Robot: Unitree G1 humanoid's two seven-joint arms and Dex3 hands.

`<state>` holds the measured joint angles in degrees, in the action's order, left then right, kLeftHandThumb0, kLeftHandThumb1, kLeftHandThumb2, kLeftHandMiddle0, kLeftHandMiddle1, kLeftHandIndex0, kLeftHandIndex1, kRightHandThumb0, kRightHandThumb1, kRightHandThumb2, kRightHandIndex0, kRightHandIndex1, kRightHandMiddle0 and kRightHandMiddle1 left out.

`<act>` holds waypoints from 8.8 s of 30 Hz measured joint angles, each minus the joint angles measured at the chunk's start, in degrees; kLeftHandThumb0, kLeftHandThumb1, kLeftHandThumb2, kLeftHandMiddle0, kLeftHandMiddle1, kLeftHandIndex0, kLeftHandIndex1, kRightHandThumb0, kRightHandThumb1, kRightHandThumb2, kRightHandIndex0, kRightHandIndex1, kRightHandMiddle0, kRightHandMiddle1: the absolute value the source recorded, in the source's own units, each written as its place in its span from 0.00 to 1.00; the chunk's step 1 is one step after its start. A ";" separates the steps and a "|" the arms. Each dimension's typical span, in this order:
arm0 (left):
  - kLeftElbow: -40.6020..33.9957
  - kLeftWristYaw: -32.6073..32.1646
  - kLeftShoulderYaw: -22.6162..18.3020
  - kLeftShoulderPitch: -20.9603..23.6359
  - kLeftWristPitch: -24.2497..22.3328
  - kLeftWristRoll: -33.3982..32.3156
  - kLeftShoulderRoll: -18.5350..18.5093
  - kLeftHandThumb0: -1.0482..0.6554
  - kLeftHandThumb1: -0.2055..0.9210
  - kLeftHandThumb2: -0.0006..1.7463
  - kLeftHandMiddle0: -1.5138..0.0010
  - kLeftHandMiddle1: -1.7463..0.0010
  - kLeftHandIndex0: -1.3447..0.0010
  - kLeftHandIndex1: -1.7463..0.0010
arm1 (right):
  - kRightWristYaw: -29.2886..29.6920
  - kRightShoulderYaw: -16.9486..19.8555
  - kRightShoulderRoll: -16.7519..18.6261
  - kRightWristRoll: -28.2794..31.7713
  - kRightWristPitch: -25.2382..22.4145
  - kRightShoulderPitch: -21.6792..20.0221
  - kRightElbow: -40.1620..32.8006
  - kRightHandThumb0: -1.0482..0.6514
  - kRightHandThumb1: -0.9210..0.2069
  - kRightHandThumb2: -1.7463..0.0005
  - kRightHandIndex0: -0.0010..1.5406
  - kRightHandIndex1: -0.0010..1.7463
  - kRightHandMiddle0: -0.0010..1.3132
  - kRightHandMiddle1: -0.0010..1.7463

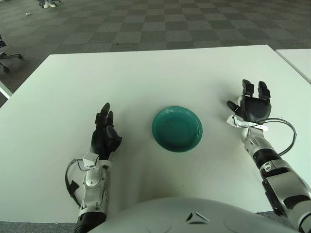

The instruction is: Put the charger into the plate.

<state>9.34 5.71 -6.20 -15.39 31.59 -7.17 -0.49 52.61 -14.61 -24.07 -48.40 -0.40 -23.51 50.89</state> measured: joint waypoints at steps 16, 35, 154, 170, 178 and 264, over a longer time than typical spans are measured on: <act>0.48 0.03 -0.01 0.53 0.01 0.46 -0.16 0.05 1.00 0.58 0.92 1.00 1.00 0.75 | -9.62 -0.39 -1.97 3.65 -2.02 -0.40 -1.36 0.00 0.00 0.45 0.13 0.00 0.00 0.27; 2.52 0.70 -0.39 2.13 0.08 0.32 -0.90 0.06 1.00 0.56 0.91 1.00 1.00 0.73 | -41.54 -2.16 -12.68 9.66 9.05 -5.52 2.20 0.00 0.00 0.67 0.08 0.01 0.00 0.13; 11.75 2.84 -5.19 11.87 3.61 -3.32 4.02 0.06 1.00 0.56 0.80 1.00 1.00 0.53 | -10.18 -10.97 -3.42 5.21 18.62 -14.35 -7.35 0.37 0.38 0.38 0.64 1.00 0.36 1.00; 12.38 2.78 -4.31 11.95 5.97 0.47 4.02 0.06 1.00 0.56 0.82 1.00 1.00 0.54 | -22.18 -14.07 -0.60 1.57 20.81 -4.87 -28.76 0.36 0.42 0.34 0.64 1.00 0.39 1.00; 12.41 1.76 -3.71 11.94 6.25 1.66 4.21 0.08 1.00 0.55 0.79 0.99 1.00 0.43 | -27.16 -16.60 0.94 0.57 24.64 -0.75 -33.55 0.36 0.44 0.32 0.68 1.00 0.40 1.00; 4.76 -0.45 5.58 6.30 4.10 -1.50 7.26 0.11 1.00 0.52 0.80 1.00 0.99 0.40 | -34.72 -7.51 -5.66 -3.99 29.54 10.11 -49.46 0.04 0.00 0.48 0.03 0.01 0.00 0.10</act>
<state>14.10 5.26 -0.61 -9.09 35.69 -8.68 6.77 17.89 -22.11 -29.73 -52.39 29.15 -13.40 1.43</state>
